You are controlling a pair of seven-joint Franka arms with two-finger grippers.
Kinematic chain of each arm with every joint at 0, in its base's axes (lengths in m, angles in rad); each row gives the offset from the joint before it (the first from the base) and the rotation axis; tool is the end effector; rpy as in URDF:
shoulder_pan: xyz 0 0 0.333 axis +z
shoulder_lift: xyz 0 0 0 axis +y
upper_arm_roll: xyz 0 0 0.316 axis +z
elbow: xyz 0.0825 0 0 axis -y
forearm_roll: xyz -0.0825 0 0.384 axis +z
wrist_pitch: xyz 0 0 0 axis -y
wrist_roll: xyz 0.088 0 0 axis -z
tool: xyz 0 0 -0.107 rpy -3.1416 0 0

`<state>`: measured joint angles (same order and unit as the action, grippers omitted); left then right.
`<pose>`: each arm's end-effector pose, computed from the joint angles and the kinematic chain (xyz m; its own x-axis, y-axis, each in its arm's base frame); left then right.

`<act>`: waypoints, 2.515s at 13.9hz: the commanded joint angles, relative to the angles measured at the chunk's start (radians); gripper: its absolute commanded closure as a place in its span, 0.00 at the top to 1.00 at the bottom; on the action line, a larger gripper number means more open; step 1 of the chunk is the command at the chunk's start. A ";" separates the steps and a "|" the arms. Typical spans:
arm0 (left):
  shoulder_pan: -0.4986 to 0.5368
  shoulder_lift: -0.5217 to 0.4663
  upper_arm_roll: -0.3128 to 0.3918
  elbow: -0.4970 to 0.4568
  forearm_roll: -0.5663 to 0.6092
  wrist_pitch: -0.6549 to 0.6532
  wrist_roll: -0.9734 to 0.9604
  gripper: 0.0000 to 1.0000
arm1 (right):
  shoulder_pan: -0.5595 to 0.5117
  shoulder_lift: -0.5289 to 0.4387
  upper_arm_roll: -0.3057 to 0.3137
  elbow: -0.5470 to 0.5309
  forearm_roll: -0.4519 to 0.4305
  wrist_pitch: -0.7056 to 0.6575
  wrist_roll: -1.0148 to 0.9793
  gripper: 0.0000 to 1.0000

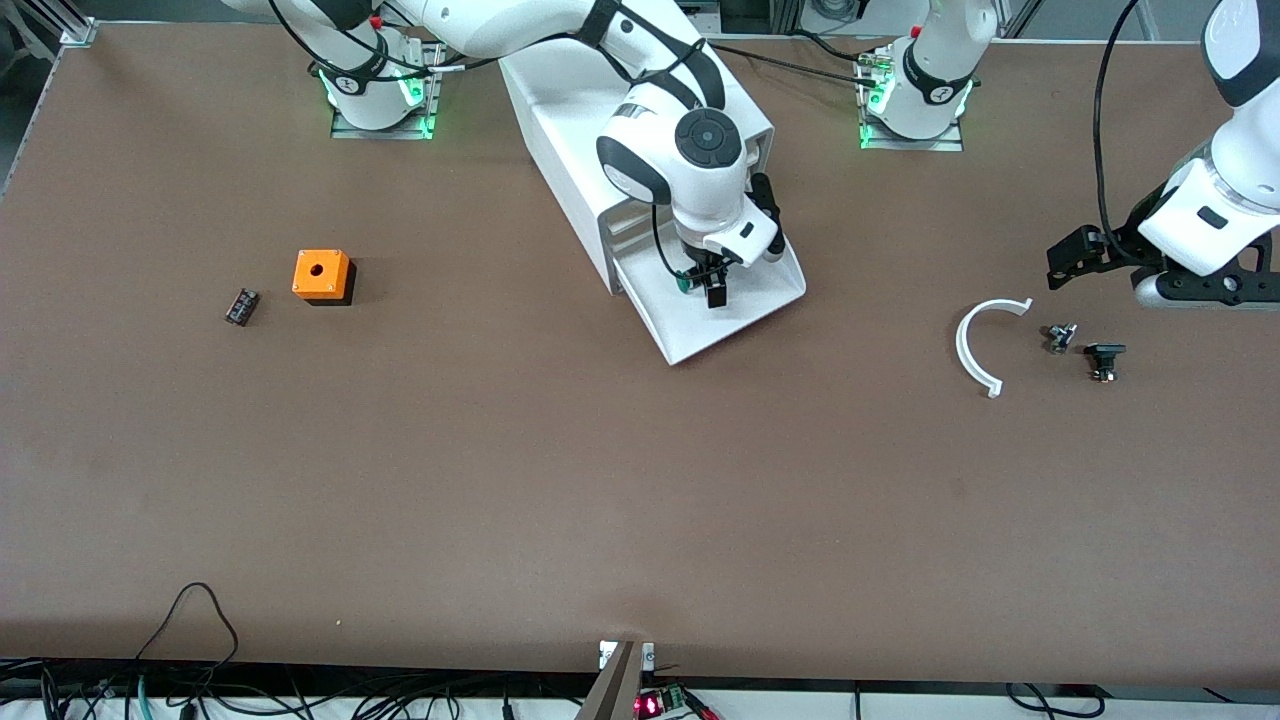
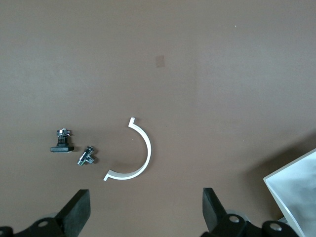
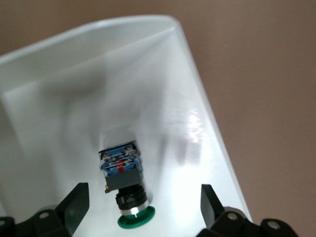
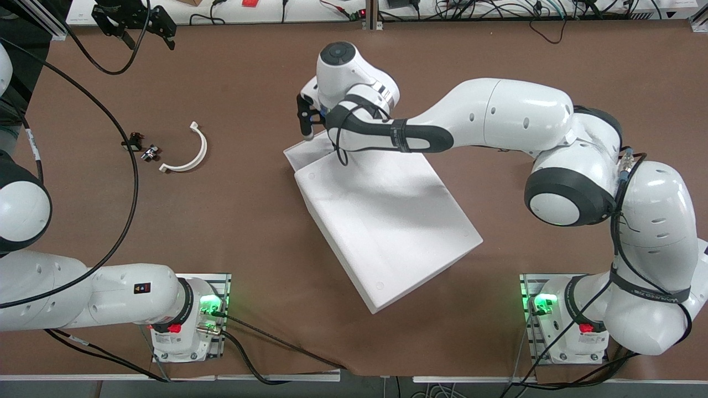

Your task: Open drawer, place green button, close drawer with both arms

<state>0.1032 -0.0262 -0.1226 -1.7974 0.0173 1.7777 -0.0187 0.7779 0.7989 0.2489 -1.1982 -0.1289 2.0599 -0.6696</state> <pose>0.5556 -0.0099 0.5489 1.0000 -0.0042 0.0066 -0.0041 -0.9998 -0.0200 0.4454 0.6192 0.3207 -0.1007 0.9896 0.1027 0.9949 0.1006 0.0060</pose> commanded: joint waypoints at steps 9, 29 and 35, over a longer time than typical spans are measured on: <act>-0.104 0.317 -0.173 -0.189 0.016 0.587 -0.467 1.00 | -0.198 -0.256 -0.135 0.039 0.106 -0.172 0.348 1.00; -0.372 0.377 -0.414 -0.436 0.015 0.752 -0.738 1.00 | -0.704 -0.598 -0.266 -0.296 0.092 -0.454 0.900 1.00; -0.285 0.336 -0.424 -0.419 0.027 0.746 -0.734 1.00 | -0.704 -0.673 -0.321 -0.374 0.074 -0.459 0.705 1.00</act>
<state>-0.2615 0.3731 -0.5366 -2.2110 0.0173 2.5371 -0.7590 0.0763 0.1893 -0.0673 -1.4892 -0.0406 1.5788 0.0964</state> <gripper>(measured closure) 0.000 0.000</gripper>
